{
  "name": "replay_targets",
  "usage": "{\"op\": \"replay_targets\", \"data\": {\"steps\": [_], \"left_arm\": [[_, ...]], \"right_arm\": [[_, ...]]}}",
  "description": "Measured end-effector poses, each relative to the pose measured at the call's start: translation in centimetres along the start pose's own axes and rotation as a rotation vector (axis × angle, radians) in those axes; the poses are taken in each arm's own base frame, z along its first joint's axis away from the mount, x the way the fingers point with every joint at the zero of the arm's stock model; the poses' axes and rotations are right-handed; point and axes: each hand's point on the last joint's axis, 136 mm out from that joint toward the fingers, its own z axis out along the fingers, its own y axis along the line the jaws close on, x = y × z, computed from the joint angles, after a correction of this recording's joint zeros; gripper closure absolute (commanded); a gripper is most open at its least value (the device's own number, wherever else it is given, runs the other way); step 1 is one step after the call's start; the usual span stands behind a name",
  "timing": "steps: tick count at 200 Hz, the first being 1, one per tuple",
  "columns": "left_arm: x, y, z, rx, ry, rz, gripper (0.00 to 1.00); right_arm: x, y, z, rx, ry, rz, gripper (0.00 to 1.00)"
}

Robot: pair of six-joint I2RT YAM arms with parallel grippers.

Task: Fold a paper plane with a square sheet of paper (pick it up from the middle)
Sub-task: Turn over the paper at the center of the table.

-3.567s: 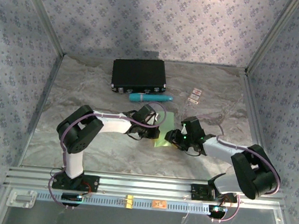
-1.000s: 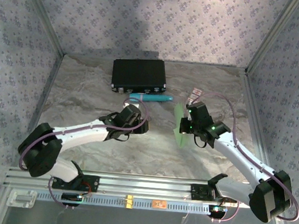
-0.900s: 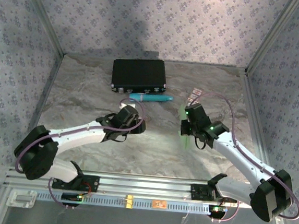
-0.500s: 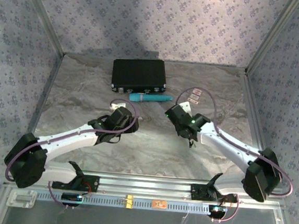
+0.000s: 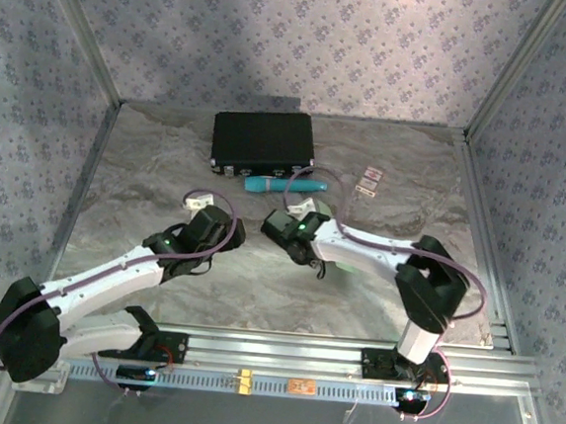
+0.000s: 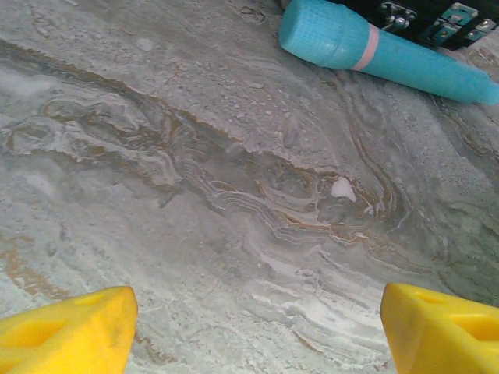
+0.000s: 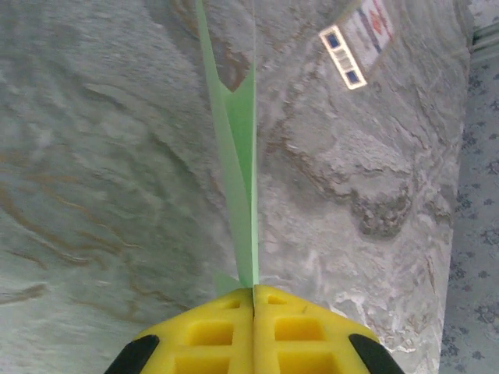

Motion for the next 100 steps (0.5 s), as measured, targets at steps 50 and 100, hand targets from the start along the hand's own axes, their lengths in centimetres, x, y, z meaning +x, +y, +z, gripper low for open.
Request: {"op": "replay_targets", "data": {"steps": [50, 100], "left_arm": [[-1.1, 0.4, -1.0, -0.003, -0.047, -0.034, 0.18], [-1.3, 1.5, -1.6, -0.020, -0.069, -0.056, 0.16]], "right_arm": [[-0.6, 7.0, 0.0, -0.067, 0.016, -0.090, 0.89], [-0.7, 11.6, -0.9, -0.520, 0.063, 0.136, 0.54]]}}
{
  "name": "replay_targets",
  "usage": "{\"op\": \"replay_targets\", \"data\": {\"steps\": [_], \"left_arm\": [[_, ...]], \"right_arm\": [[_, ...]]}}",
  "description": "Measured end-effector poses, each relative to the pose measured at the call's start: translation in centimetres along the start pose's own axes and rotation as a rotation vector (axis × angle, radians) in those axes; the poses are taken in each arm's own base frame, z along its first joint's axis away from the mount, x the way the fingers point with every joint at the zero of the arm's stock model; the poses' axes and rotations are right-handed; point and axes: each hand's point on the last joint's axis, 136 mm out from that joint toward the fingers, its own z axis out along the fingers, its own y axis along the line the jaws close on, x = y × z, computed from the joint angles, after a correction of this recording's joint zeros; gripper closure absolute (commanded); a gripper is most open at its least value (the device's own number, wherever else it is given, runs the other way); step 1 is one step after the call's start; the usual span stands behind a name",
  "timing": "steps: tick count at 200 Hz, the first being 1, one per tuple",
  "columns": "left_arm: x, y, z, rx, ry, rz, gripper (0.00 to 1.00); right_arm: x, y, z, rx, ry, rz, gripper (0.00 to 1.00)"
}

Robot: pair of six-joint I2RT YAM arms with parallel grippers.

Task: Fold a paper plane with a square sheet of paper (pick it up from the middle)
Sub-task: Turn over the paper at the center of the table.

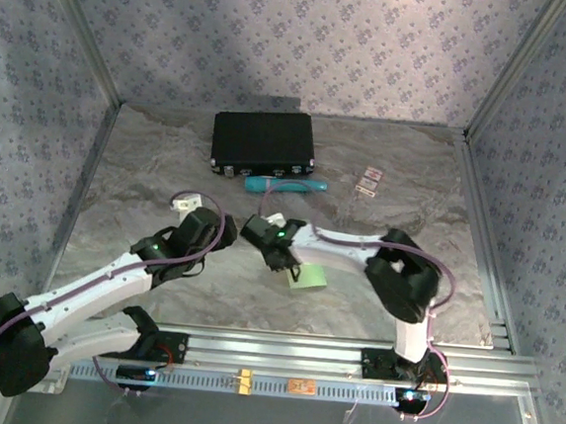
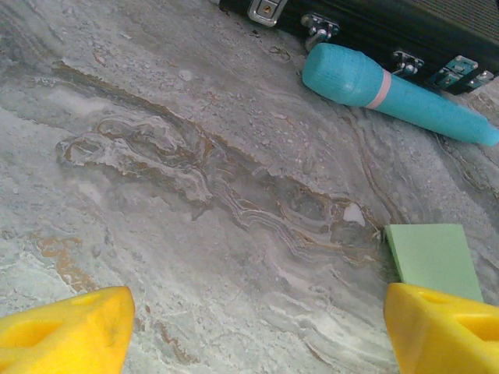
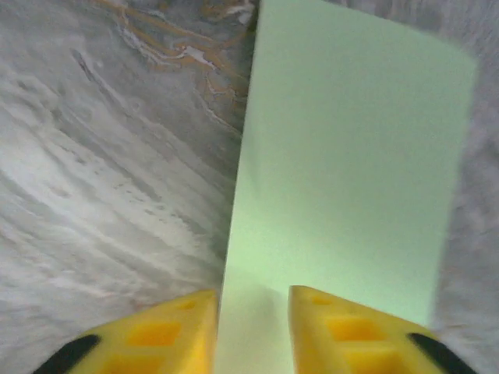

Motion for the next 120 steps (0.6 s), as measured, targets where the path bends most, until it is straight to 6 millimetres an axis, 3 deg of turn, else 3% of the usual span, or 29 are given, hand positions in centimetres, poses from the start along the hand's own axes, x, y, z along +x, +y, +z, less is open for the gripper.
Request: {"op": "replay_targets", "data": {"steps": [24, 45, 58, 84, 97, 120], "left_arm": [[0.5, -0.2, 0.2, 0.014, 0.028, 0.011, 0.18], [1.9, -0.9, 1.4, 0.033, 0.098, 0.042, 0.25], [3.5, -1.8, 2.5, 0.052, 0.173, 0.062, 0.28], [6.4, -4.3, 4.7, 0.103, 0.322, 0.083, 0.34], [7.5, -5.7, 5.5, 0.135, 0.373, 0.088, 0.34], [9.1, -8.1, 6.2, 0.197, 0.429, 0.074, 0.34]], "right_arm": [[-1.0, -2.6, -2.5, -0.254, -0.086, 0.218, 0.54], [-2.0, -6.1, -4.3, -0.383, -0.180, 0.382, 0.63], [-1.5, -7.7, -4.0, -0.441, -0.196, 0.461, 0.69], [2.0, -10.0, -1.8, -0.534, -0.116, 0.617, 0.78], [3.1, -10.3, -1.4, -0.573, -0.074, 0.652, 0.82], [3.0, -9.6, -1.8, -0.663, -0.046, 0.638, 0.87]]}}
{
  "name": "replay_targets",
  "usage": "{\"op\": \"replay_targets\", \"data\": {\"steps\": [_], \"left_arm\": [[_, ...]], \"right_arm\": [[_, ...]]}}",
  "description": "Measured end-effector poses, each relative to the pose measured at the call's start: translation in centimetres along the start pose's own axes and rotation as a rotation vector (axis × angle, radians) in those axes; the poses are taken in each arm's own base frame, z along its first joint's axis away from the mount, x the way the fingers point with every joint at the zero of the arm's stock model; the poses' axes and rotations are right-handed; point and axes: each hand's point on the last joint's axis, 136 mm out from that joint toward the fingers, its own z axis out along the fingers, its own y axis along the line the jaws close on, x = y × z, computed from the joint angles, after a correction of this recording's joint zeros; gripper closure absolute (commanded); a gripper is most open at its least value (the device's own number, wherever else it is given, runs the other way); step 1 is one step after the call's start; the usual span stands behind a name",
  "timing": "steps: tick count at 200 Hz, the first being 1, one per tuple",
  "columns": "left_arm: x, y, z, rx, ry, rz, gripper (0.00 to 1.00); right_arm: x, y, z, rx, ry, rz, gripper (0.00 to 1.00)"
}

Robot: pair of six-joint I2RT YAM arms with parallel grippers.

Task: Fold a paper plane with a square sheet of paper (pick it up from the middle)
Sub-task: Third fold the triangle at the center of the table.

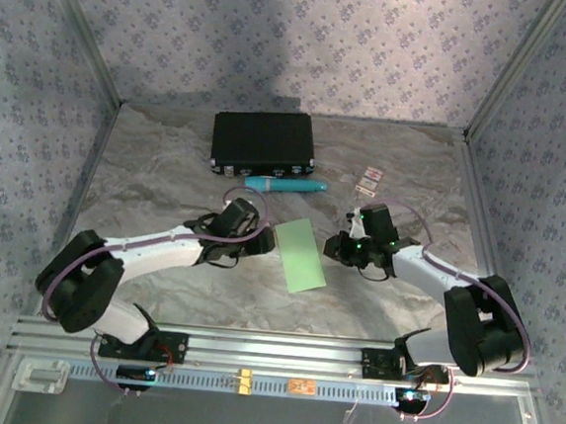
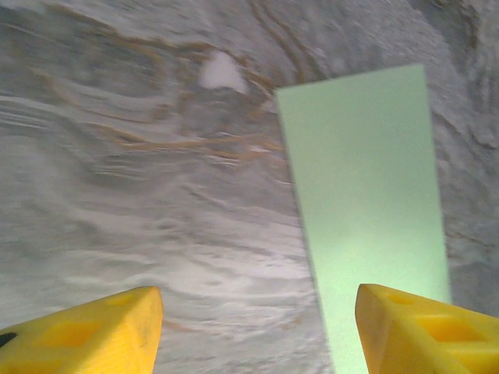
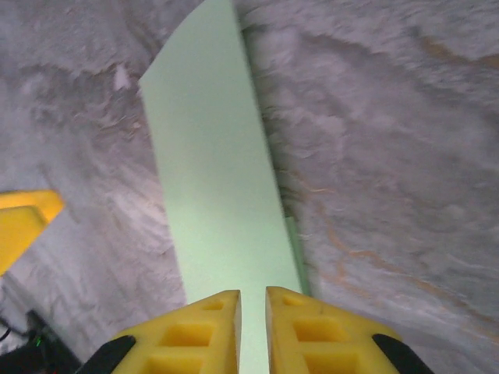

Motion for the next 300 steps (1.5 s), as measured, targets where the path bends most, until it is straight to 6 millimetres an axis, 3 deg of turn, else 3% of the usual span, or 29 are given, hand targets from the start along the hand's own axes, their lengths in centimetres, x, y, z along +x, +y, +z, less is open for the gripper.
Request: {"op": "replay_targets", "data": {"steps": [67, 106, 161, 249, 300], "left_arm": [[3.1, -1.5, 3.3, 0.039, 0.084, -0.078, 0.34], [2.9, -1.9, 3.4, 0.053, 0.077, -0.112, 0.34], [2.9, -3.6, 3.7, 0.138, 0.094, -0.160, 0.35], [3.4, -4.4, 4.8, 0.186, 0.128, -0.191, 0.49], [3.5, -4.5, 5.2, 0.196, 0.132, -0.200, 0.51]], "right_arm": [[1.5, -0.2, 2.5, -0.094, 0.167, 0.040, 0.90], [1.5, -0.1, 3.1, -0.112, 0.194, 0.036, 0.91], [2.3, -1.9, 4.1, -0.075, 0.212, 0.075, 0.91], [2.0, -1.9, 4.1, -0.125, 0.127, 0.160, 0.91], [1.9, -1.9, 4.0, -0.128, 0.120, 0.175, 0.91]]}}
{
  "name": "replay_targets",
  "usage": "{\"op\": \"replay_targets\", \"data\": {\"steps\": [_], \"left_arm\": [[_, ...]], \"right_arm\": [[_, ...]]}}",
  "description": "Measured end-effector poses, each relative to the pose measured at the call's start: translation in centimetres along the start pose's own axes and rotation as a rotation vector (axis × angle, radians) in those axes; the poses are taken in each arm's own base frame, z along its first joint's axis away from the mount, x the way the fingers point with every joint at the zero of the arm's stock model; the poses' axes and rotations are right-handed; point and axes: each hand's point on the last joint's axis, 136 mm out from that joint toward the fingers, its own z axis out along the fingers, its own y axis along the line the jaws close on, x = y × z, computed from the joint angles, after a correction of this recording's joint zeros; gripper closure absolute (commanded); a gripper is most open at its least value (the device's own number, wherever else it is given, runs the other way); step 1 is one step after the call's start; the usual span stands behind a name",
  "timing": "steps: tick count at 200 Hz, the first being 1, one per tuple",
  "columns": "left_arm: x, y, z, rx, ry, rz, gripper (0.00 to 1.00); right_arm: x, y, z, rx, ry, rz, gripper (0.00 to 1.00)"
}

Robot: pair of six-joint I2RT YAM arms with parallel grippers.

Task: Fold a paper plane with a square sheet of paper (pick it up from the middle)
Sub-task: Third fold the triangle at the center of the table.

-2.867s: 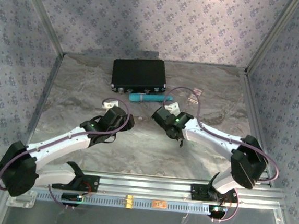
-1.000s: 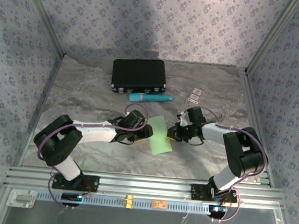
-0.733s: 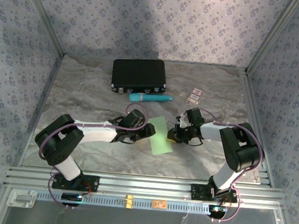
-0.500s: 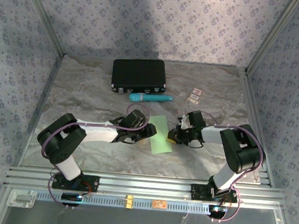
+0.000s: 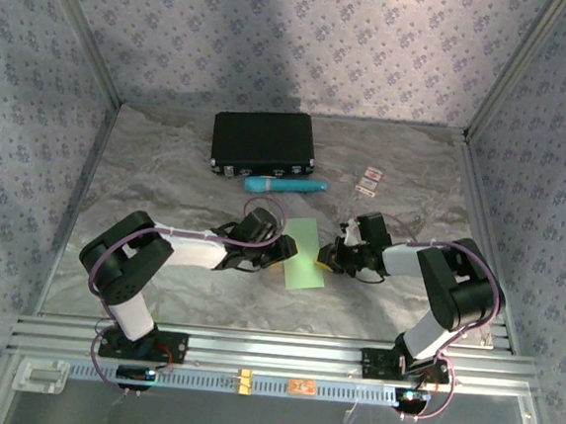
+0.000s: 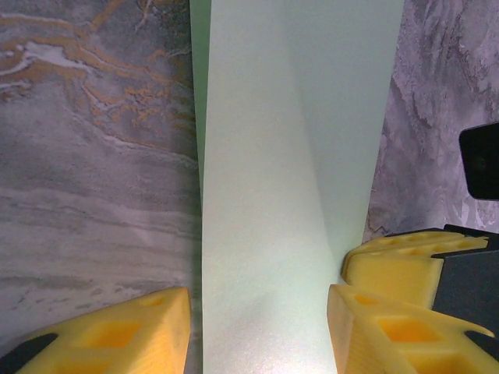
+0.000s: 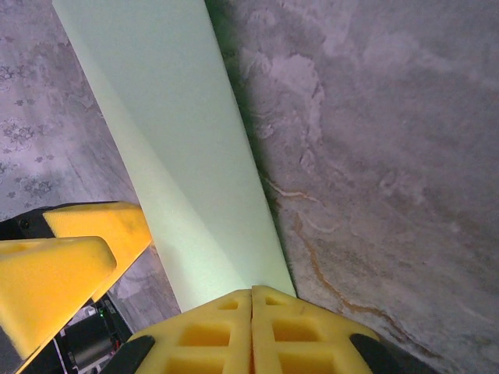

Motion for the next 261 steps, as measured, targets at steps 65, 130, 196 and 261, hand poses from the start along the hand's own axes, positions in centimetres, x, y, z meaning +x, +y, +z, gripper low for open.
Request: {"op": "replay_targets", "data": {"steps": [65, 130, 196, 261], "left_arm": [[-0.05, 0.15, 0.15, 0.009, -0.005, -0.019, 0.58], [-0.09, -0.07, 0.45, 0.030, -0.012, -0.021, 0.62], [-0.04, -0.16, 0.45, 0.038, -0.014, -0.017, 0.64], [-0.22, -0.82, 0.31, 0.069, -0.023, 0.013, 0.60]], "right_arm": [[-0.05, 0.00, -0.05, -0.007, -0.011, 0.004, 0.91], [-0.05, -0.03, -0.10, -0.012, -0.018, 0.000, 0.91], [-0.05, -0.04, -0.16, -0.016, -0.023, 0.000, 0.91], [-0.08, -0.05, -0.19, -0.016, -0.024, 0.004, 0.91]]}}
